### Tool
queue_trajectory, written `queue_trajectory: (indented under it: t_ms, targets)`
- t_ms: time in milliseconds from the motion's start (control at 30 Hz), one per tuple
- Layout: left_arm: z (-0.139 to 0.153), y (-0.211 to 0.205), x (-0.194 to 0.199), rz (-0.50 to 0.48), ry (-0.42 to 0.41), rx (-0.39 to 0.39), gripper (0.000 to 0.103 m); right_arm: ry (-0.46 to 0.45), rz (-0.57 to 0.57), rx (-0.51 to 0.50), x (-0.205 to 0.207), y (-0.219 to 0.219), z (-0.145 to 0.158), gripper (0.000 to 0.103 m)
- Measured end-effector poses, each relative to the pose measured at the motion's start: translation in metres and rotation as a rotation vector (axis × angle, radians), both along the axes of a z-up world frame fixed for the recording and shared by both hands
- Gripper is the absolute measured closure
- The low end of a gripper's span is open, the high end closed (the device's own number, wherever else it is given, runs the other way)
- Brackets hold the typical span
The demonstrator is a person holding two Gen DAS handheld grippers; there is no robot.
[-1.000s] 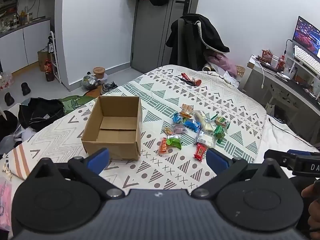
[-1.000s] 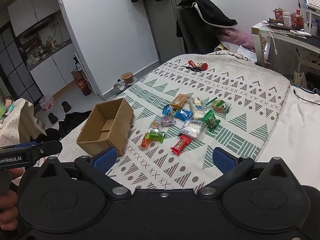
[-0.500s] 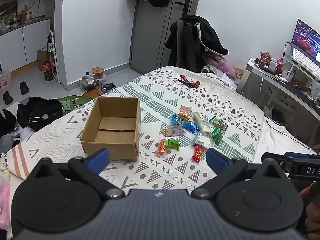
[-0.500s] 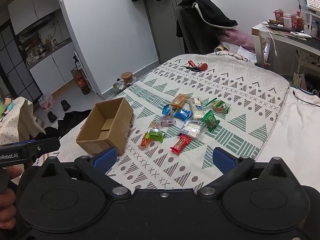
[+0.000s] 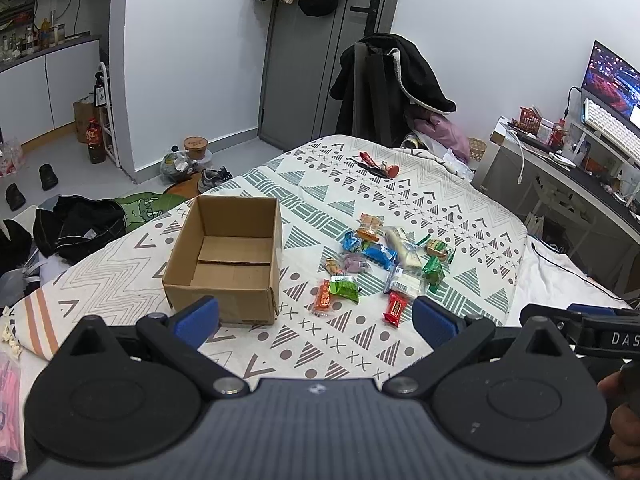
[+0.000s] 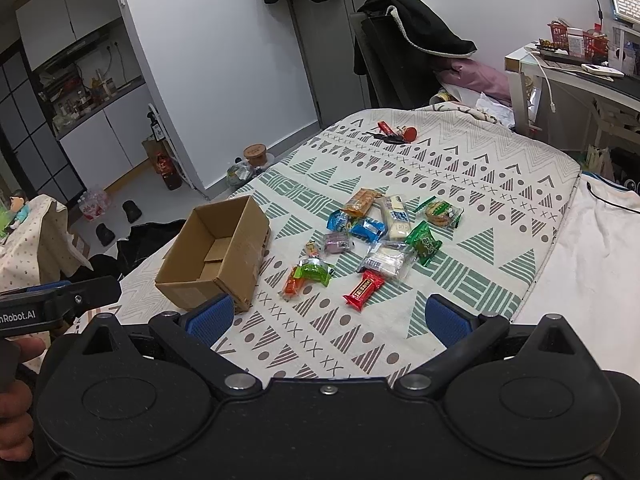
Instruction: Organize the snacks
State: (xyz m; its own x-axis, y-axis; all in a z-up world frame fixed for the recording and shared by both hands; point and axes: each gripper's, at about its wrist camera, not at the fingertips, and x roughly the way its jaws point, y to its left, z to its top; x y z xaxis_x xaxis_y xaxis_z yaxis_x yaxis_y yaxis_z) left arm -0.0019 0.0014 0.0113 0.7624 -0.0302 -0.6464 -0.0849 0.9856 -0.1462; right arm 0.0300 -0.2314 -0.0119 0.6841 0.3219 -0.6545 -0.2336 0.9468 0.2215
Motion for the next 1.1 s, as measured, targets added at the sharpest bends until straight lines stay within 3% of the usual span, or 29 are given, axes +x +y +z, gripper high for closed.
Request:
queue_trajectory:
  t_ms: [1100]
  targets:
    - [0.0070,-0.0059,-0.0017,0.002,-0.013,-0.017,0.000,0.009,-0.007,0.007,-0.0010,-0.0043,0.0000,0.000]
